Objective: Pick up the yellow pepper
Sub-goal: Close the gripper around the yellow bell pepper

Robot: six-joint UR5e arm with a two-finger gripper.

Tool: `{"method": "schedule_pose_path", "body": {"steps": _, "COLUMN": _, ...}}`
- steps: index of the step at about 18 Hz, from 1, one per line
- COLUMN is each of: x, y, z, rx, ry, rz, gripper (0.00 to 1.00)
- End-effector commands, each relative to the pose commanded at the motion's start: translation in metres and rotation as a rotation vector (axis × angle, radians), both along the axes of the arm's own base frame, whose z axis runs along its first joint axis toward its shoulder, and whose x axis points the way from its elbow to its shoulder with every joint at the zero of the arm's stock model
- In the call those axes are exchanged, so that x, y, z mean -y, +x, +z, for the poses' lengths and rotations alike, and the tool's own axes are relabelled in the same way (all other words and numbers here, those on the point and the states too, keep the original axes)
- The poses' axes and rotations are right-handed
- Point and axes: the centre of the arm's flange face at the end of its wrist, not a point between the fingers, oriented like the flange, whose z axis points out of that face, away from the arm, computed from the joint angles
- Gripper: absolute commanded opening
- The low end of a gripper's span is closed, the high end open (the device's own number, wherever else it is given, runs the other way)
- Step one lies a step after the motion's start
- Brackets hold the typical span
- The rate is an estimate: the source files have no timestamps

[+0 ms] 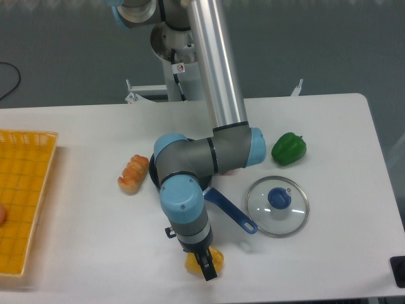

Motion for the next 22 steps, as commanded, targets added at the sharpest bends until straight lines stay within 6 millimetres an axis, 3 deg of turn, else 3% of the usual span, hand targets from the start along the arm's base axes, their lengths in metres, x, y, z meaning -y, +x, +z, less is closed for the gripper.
{"method": "schedule_pose_path", "body": {"steps": 2, "x": 0.0, "y": 0.002, "z": -0.002, "rx": 0.003, "ry": -0.003, "rz": 0.0, "gripper": 0.94}}
{"method": "schedule_pose_path", "body": {"steps": 4, "x": 0.001, "y": 0.002, "z": -0.002, "rx": 0.004, "ry": -0.004, "rz": 0.001, "gripper": 0.75}}
{"method": "schedule_pose_path", "body": {"steps": 9, "x": 0.003, "y": 0.005, "z": 0.0, "rx": 0.008, "ry": -0.001, "rz": 0.002, "gripper": 0.62}}
{"method": "schedule_pose_path", "body": {"steps": 15, "x": 0.004, "y": 0.004, "z": 0.004, "rx": 0.006, "ry": 0.005, "rz": 0.022, "gripper": 0.55}}
{"method": "schedule_pose_path", "body": {"steps": 22, "x": 0.008, "y": 0.008, "z": 0.041, "rx": -0.004, "ry": 0.05, "rz": 0.048, "gripper": 0.55}}
